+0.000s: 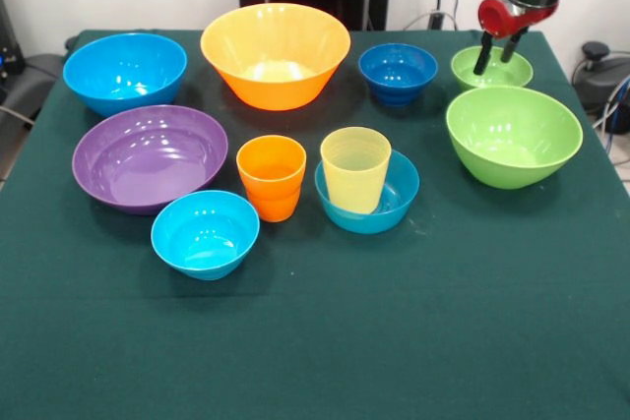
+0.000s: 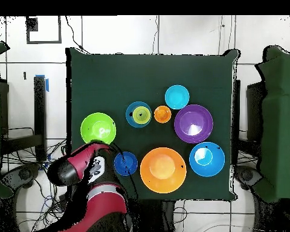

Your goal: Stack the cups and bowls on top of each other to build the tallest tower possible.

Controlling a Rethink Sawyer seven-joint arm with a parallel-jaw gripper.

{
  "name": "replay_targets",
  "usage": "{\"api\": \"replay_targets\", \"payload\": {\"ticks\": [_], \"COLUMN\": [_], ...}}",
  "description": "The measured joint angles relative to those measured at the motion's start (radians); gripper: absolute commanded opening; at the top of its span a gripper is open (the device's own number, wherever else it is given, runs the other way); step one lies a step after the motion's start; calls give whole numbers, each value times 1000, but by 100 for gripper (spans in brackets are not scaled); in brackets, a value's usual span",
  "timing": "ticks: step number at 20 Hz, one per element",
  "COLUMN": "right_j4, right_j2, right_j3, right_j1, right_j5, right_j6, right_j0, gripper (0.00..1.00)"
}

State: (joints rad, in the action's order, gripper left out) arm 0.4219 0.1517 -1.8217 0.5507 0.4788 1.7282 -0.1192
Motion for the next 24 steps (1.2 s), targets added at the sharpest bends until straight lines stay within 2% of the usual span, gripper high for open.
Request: {"api": "replay_targets", "payload": {"ticks": [15,24], "right_j4": [0,0], "right_j2": [5,6], "right_j3": [0,-5], "right_j1": [8,16], "right_j5": [0,0], "right_j6": [0,0], "right_j0": [-1,-28], "gripper": [100,100]}}
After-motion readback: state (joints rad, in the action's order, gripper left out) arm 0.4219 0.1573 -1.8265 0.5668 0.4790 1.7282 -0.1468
